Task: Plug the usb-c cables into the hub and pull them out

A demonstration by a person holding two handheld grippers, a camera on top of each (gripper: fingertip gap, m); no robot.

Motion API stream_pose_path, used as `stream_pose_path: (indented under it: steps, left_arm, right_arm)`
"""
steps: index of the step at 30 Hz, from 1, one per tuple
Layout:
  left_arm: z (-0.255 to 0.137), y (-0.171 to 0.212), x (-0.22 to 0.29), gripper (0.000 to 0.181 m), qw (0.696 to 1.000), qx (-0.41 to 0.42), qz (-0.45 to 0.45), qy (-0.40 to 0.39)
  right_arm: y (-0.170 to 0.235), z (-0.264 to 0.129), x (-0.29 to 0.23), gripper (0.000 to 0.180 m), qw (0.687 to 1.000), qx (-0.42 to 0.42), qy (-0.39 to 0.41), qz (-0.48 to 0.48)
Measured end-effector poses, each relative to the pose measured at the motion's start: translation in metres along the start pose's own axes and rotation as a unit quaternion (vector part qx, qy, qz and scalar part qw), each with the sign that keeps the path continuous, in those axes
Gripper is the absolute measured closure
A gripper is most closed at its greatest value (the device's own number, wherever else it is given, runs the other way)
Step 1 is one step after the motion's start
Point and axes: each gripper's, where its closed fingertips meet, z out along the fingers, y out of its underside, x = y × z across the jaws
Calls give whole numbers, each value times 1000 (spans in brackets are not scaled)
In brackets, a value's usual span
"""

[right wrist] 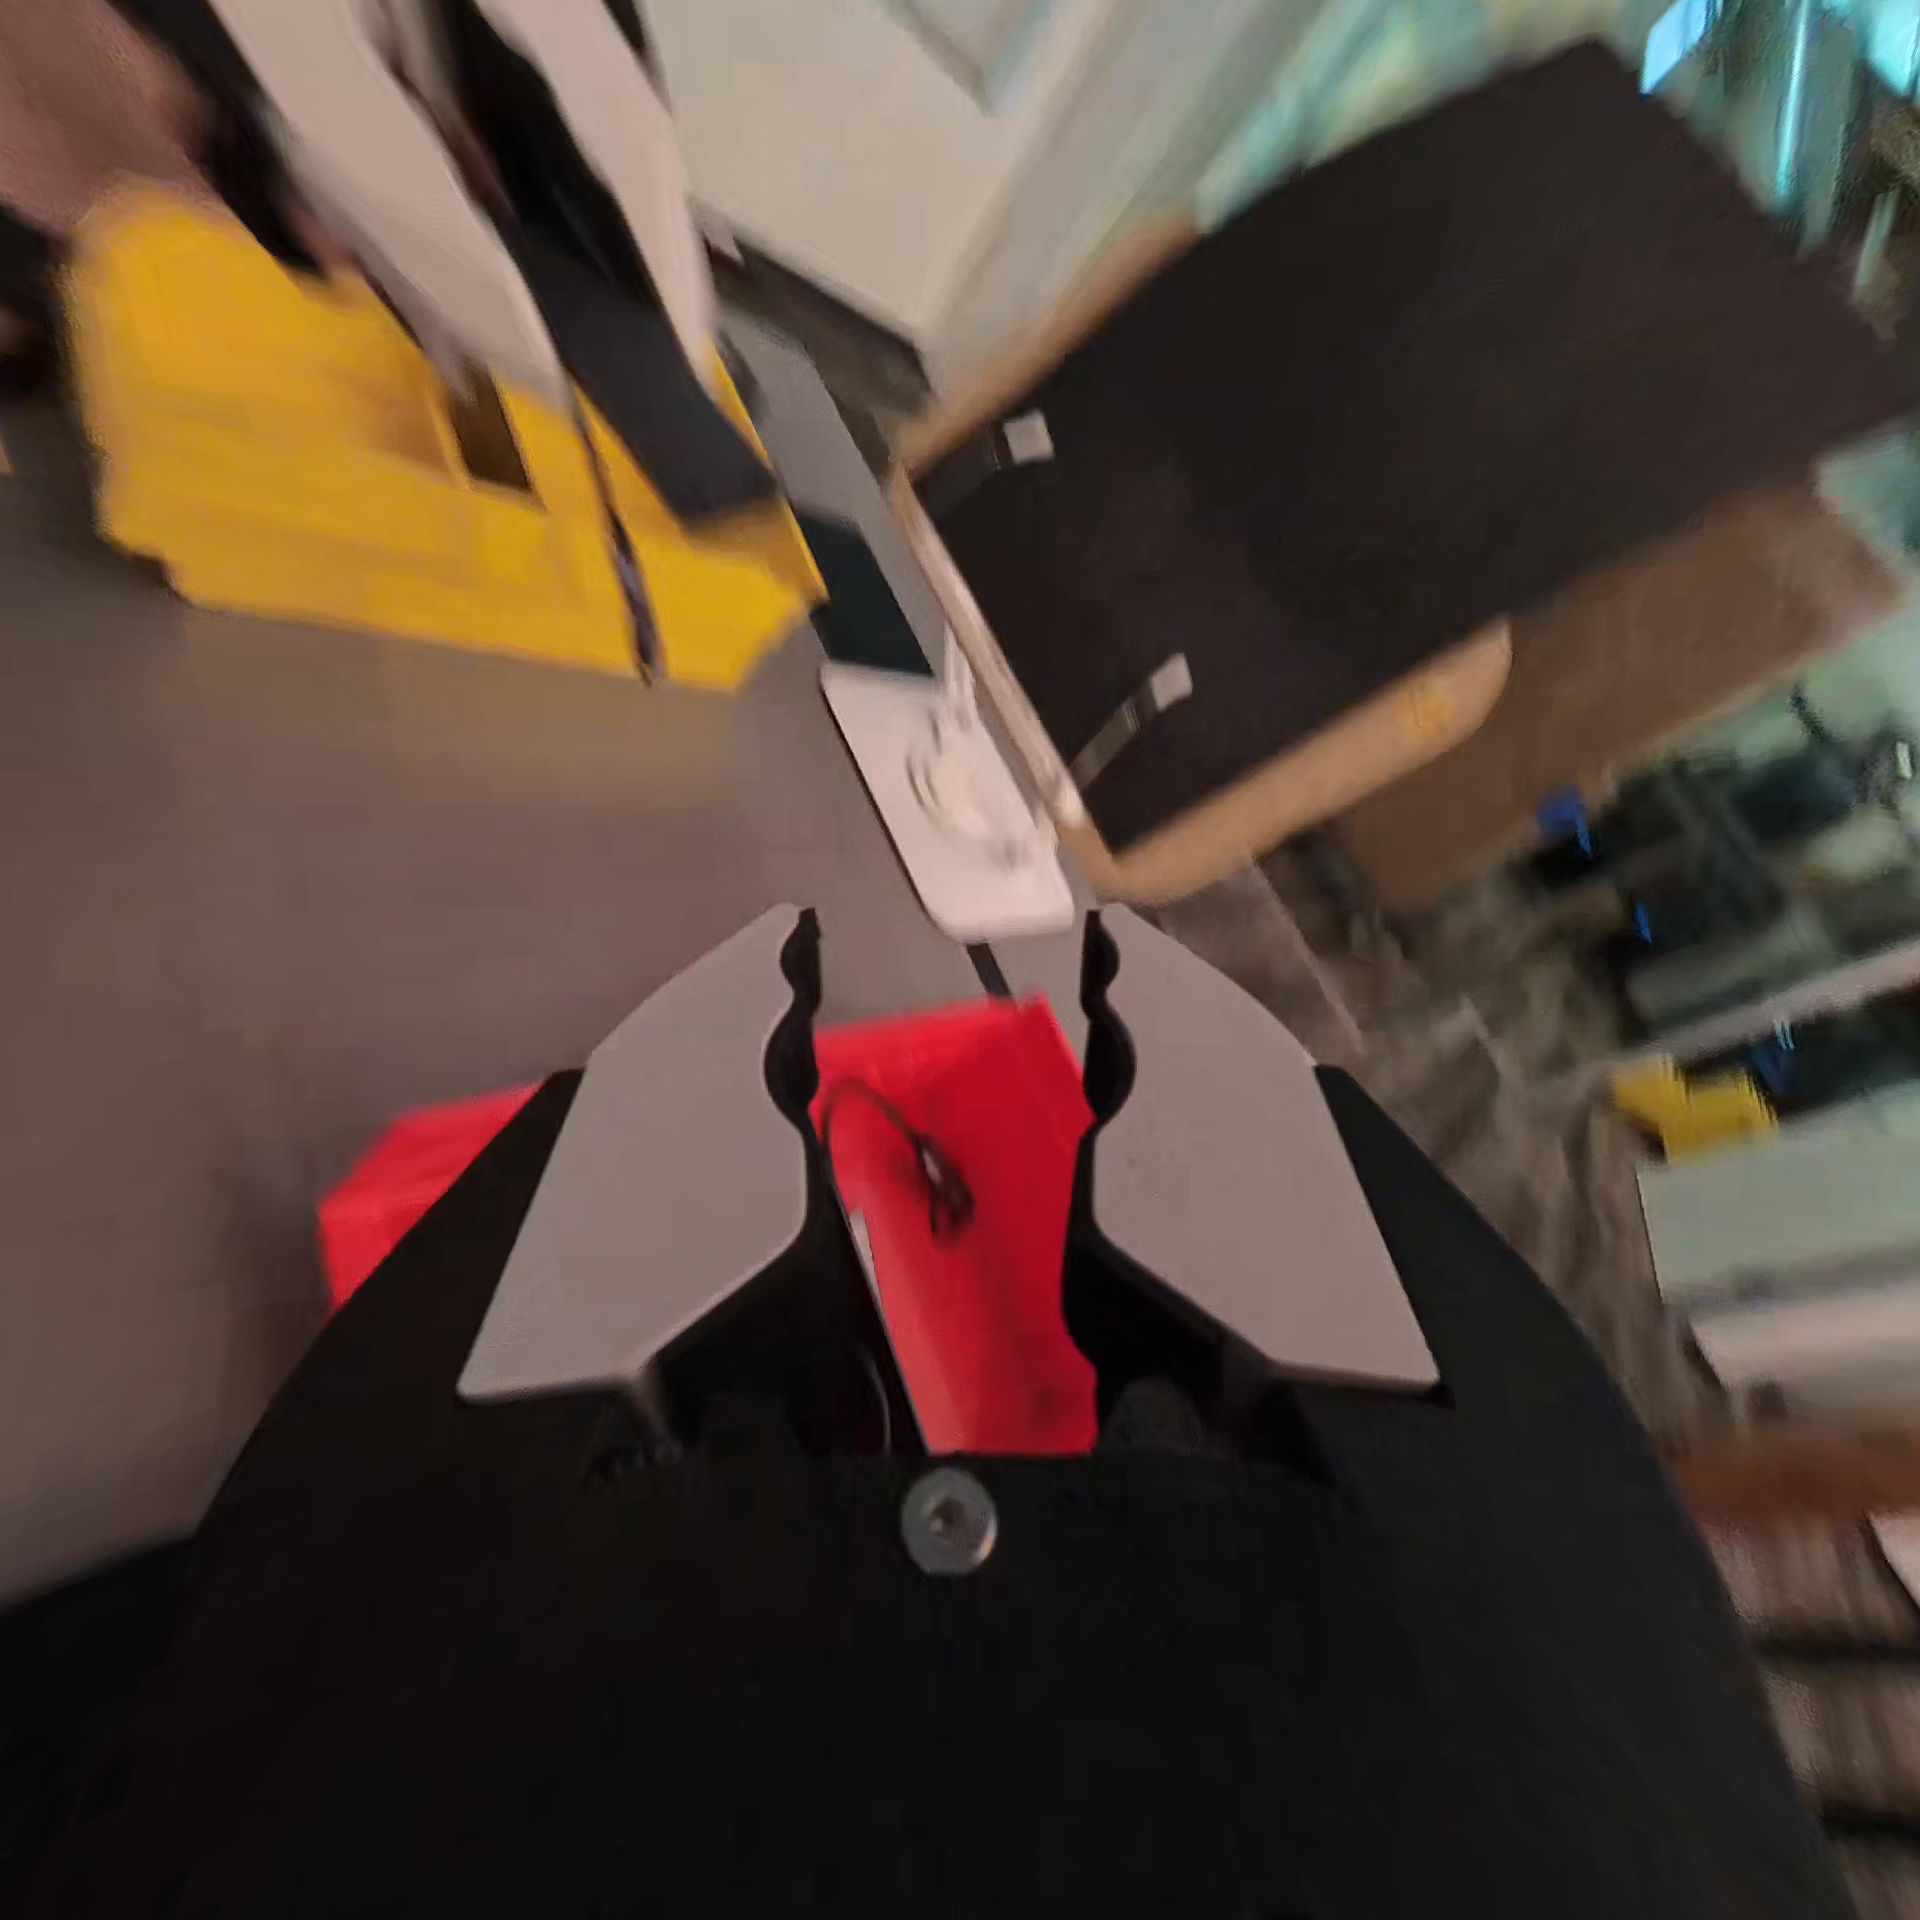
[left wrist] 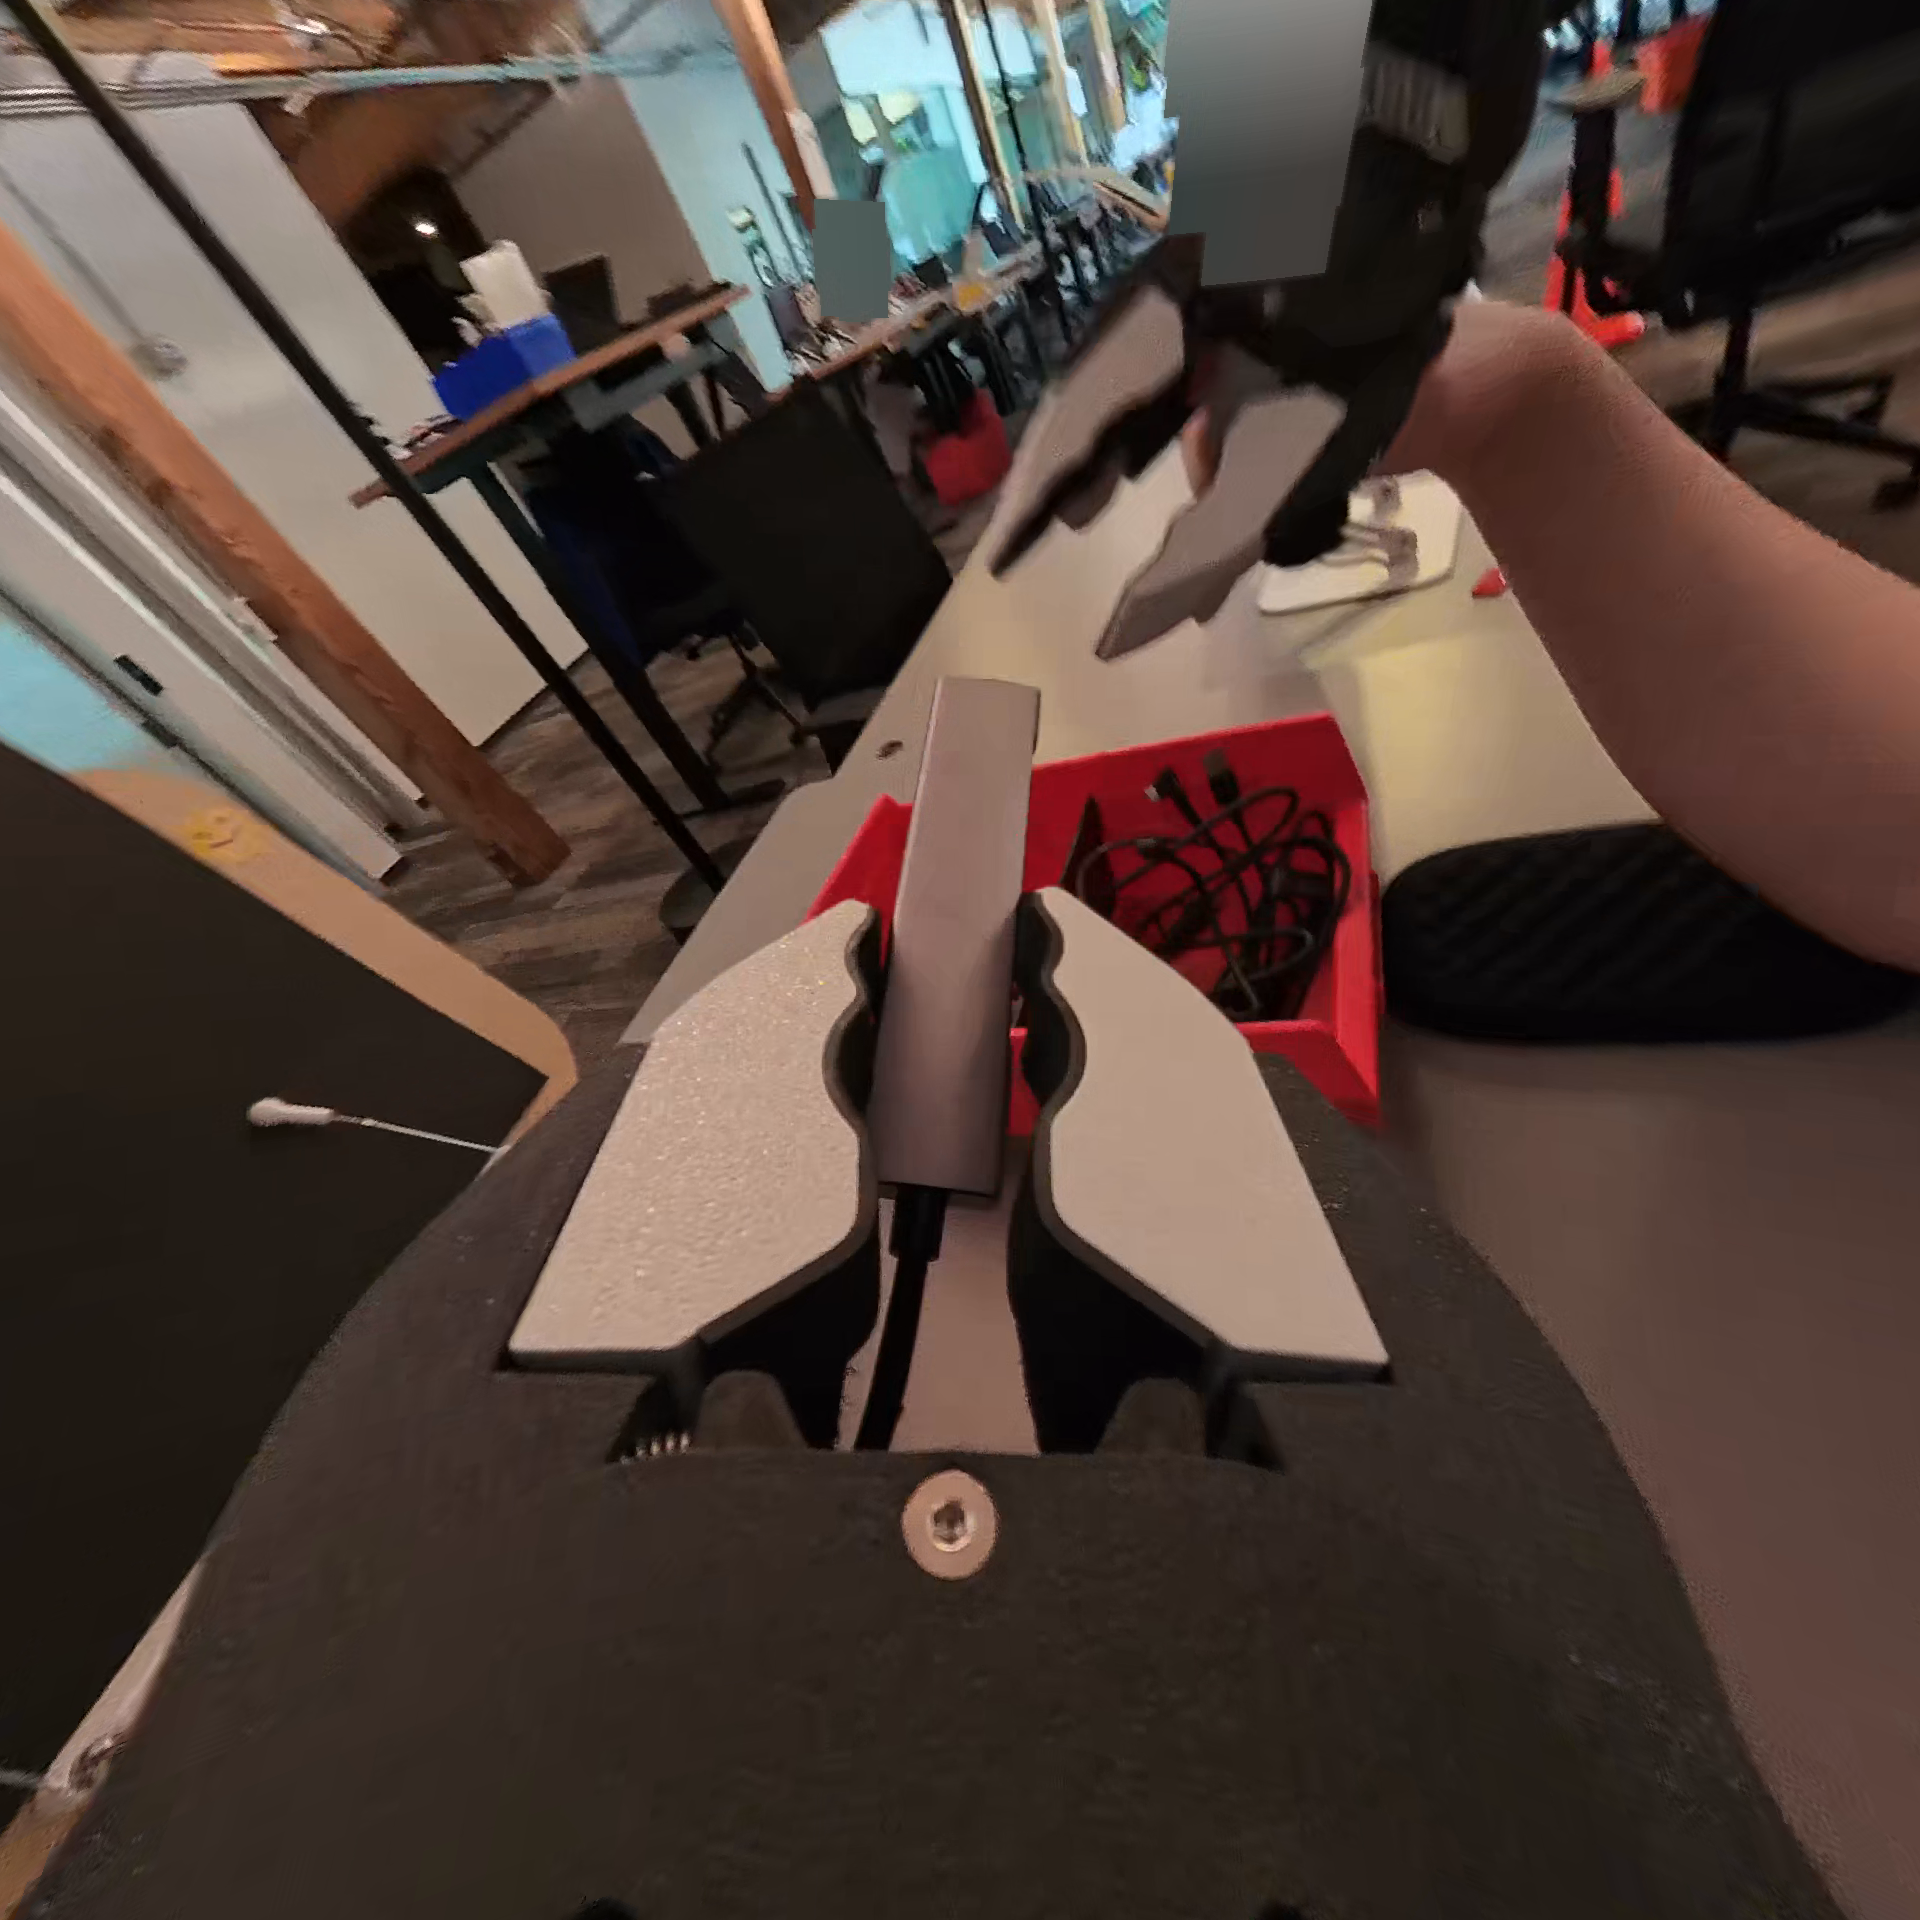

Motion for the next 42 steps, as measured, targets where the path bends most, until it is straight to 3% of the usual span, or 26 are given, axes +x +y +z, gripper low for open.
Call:
stream_pose_path:
  steps: [2, 4, 9, 11, 14, 20, 24, 28, 33, 36, 42]
  left_arm:
    - [7, 2, 10, 157, 1000, -12, 20, 18]
    - [11, 1, 19, 157, 999, -13, 33, 34]
    - [15, 3, 34, 157, 996, -26, 49, 70]
    - [18, 5, 38, 157, 995, -32, 50, 80]
    - [19, 14, 38, 157, 994, -51, 44, 85]
    - [-5, 2, 5, 142, 1000, 13, -10, 12]
    - [-43, -15, -24, 141, 993, 91, -51, -51]
    - [-58, -10, -39, 145, 990, 86, -69, -92]
    - [-44, -1, -33, 145, 994, 48, -62, -81]
    - [-32, 4, -27, 145, 996, 23, -51, -70]
    - [-19, 5, -23, 146, 997, 7, -36, -69]
  right_arm:
    - [-35, 10, -23, 126, 997, 58, -38, -28]
    - [-46, 25, -38, 125, 995, 58, -51, -61]
    - [-43, 50, -73, 136, 987, 39, -126, -95]
    - [-43, 57, -82, 155, 983, 40, -148, -100]
    - [-38, 65, -86, 156, 982, 24, -163, -93]
    - [-34, 78, -63, 155, 989, 50, -130, -45]
    - [-25, 54, -25, 155, 994, 80, -81, -2]
    - [19, 6, 25, 155, 997, 47, -1, 56]
    - [88, -29, 53, 155, 994, -32, 63, 82]
    - [126, -11, 46, 155, 989, -87, 24, 118]
    - [203, 50, 24, 155, 964, -244, -56, 94]
